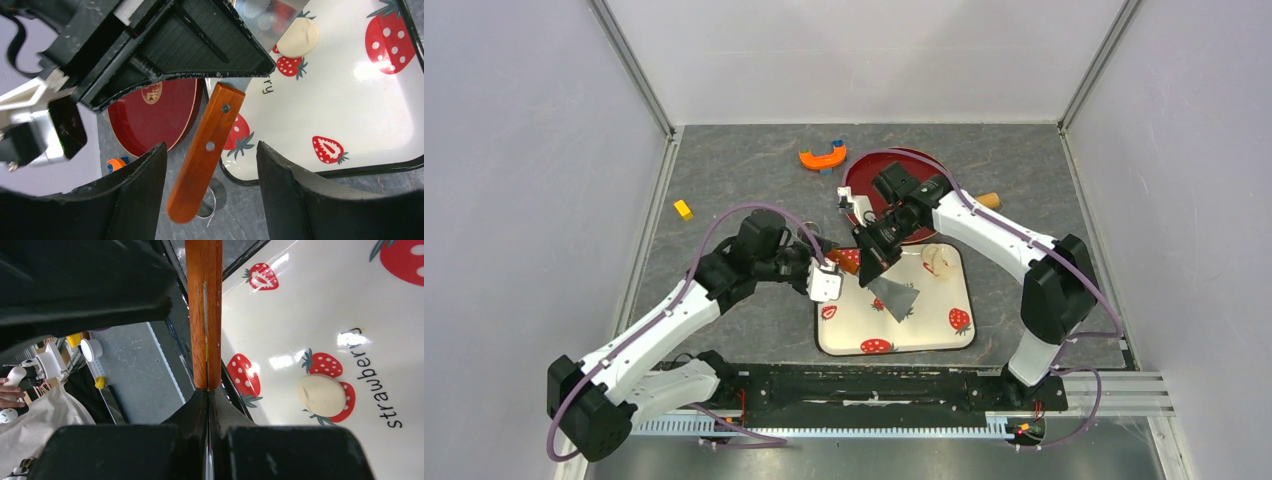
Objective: Roll out the dumpling wrappers from the dough
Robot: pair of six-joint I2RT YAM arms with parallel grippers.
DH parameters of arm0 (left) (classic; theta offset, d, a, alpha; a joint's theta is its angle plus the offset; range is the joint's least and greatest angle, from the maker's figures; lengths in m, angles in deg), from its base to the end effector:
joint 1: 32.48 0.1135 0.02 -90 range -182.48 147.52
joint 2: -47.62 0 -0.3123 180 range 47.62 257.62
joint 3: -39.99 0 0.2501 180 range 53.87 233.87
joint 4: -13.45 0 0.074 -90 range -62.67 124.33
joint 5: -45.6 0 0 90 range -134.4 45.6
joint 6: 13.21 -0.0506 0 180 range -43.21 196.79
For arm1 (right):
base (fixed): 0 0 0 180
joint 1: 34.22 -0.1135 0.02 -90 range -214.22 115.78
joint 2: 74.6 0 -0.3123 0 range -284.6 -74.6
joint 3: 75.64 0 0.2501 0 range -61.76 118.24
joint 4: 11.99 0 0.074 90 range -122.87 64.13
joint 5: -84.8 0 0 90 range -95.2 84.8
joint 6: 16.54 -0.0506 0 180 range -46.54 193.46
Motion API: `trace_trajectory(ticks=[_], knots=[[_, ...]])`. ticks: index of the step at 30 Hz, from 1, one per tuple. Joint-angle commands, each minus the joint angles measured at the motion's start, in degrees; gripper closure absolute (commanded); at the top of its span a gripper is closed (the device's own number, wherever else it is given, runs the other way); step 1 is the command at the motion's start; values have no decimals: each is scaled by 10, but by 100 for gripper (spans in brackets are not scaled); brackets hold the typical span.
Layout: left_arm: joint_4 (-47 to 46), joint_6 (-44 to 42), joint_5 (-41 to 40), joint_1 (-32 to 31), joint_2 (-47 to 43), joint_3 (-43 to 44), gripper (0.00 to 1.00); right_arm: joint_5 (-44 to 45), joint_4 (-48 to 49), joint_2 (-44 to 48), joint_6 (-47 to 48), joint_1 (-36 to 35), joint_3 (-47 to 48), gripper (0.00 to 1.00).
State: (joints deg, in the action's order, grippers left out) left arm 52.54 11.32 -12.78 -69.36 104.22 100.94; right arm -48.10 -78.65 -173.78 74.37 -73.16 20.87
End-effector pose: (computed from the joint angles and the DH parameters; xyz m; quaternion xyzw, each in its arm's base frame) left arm 0.1390 -0.1375 0.3265 0.7433 0.4360 -0.1237 0.4920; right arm 0.2575 0.2523 0.3062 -0.3737 0.8385 0.3945 0.0407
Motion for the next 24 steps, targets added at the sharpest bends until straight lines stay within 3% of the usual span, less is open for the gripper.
trace_trajectory(ticks=[1,11,24], knots=[[6,-51,-47,-26,22,34,30,-29,-7,-4,-5,-9,36,100],[45,-104,-136,-64,53,47,38,-40,-11,-11,-2,-18,38,100],[45,-121,-158,-73,63,38,42,-59,-13,-13,1,-21,37,100]])
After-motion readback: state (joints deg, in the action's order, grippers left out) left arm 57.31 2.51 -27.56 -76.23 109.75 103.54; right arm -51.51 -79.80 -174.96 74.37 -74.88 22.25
